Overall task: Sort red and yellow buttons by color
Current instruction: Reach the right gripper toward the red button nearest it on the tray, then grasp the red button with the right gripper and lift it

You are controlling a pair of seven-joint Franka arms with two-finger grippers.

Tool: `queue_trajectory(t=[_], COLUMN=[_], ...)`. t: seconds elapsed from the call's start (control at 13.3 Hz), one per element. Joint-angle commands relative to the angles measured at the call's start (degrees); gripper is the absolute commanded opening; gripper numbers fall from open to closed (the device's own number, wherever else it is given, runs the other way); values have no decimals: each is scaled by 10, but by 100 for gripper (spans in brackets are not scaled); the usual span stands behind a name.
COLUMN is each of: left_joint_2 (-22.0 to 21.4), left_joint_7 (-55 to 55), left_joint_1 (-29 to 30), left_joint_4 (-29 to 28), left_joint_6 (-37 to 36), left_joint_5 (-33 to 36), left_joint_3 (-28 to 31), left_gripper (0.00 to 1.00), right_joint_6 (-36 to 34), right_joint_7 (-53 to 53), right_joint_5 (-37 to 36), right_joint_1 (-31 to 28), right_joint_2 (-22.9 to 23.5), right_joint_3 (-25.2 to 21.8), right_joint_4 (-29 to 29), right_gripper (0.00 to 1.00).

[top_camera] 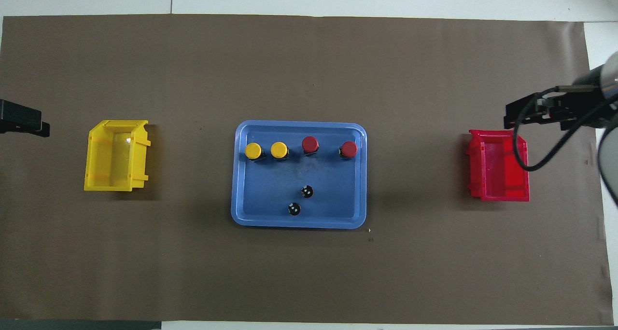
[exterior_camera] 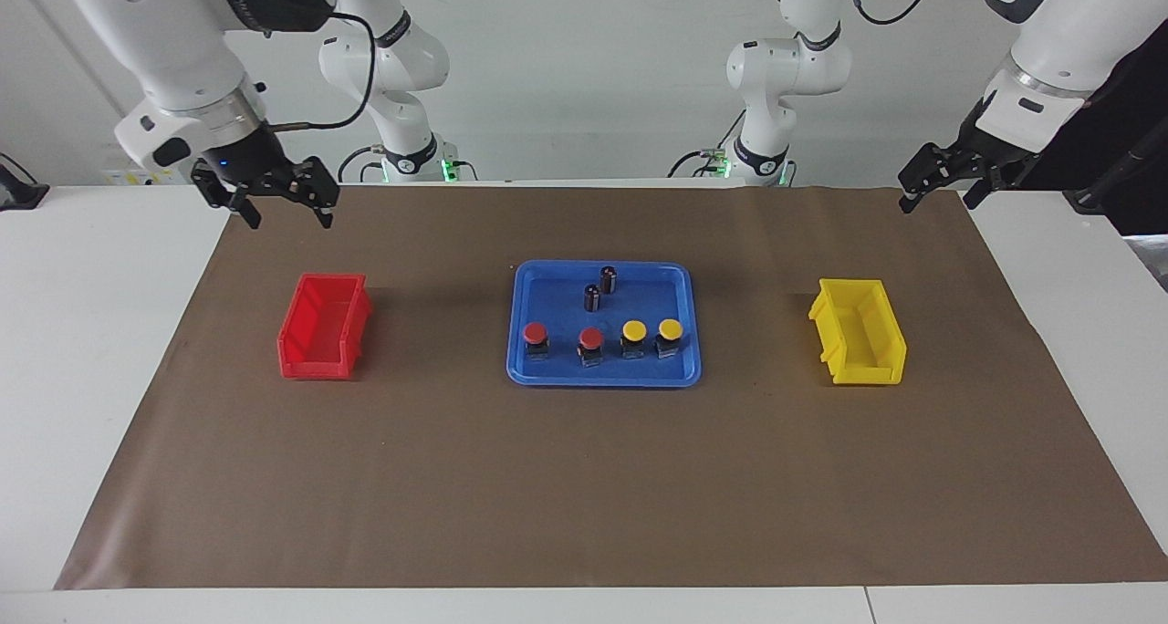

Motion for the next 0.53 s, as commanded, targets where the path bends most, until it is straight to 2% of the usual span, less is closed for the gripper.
queue_trajectory(t=[0.0,0.07,0.15,0.38,0.45], left_joint_2=[-1,-1,-1,-1,0], left_joint_7=[-8,-8,-8,-6,-5], left_joint_1=[1,1,1,-4,-6], left_joint_4=[6,6,6,6,6], left_joint_6=[-13,-13,-13,-3,-1], left_joint_5=[8,8,8,8,8], left_joint_3=[-2,-2,-2,-3,-2], left_gripper=[100,100,100,100,100], right_joint_6=[76,121,174,306,345], right_joint_7=[134,161,173,182,187], right_joint_5=[-6,-12,-23,-24,-23], right_joint_1=[82,112,133,148,155], right_joint_2=[87,111,118,60,47], right_joint_3=[21,21,21,22,22], right_joint_4=[49,38,-3,-175,-214], right_gripper=[100,100,100,100,100])
